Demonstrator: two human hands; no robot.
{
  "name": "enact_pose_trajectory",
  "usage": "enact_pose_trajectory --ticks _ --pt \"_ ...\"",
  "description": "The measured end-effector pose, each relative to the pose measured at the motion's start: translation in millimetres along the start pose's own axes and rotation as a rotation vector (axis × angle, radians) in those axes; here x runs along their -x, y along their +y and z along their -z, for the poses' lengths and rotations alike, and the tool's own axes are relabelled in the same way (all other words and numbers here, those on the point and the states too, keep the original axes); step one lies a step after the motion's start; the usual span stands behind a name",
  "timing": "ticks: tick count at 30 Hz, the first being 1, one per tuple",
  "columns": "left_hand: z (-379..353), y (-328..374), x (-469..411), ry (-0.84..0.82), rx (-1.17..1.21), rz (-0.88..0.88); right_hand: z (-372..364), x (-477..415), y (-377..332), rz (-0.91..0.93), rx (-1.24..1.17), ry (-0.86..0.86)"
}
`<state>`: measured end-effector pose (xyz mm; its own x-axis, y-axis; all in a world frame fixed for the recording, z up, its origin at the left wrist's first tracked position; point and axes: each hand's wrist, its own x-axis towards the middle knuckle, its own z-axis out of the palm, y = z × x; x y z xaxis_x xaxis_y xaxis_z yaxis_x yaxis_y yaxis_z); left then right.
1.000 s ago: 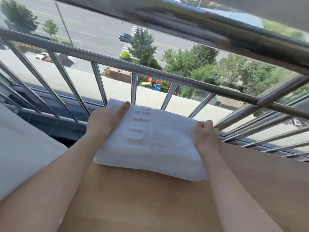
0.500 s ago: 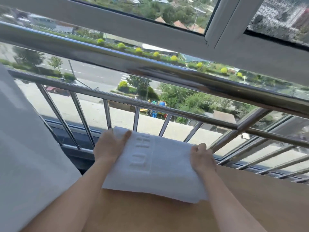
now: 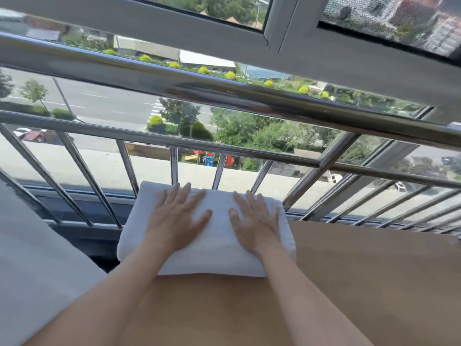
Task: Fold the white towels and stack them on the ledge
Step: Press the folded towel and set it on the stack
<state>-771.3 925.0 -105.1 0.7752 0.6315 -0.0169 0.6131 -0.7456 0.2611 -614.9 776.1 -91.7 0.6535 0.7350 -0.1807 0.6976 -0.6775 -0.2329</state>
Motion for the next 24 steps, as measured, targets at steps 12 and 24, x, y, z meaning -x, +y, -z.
enact_pose_trajectory --ticks 12,24 --pt "8.5 22.8 14.2 -0.073 -0.002 0.101 4.2 38.4 16.8 -0.003 -0.071 0.124" --pt "-39.8 197.0 119.8 -0.141 0.024 -0.206 4.5 199.0 142.2 -0.085 -0.047 0.032"
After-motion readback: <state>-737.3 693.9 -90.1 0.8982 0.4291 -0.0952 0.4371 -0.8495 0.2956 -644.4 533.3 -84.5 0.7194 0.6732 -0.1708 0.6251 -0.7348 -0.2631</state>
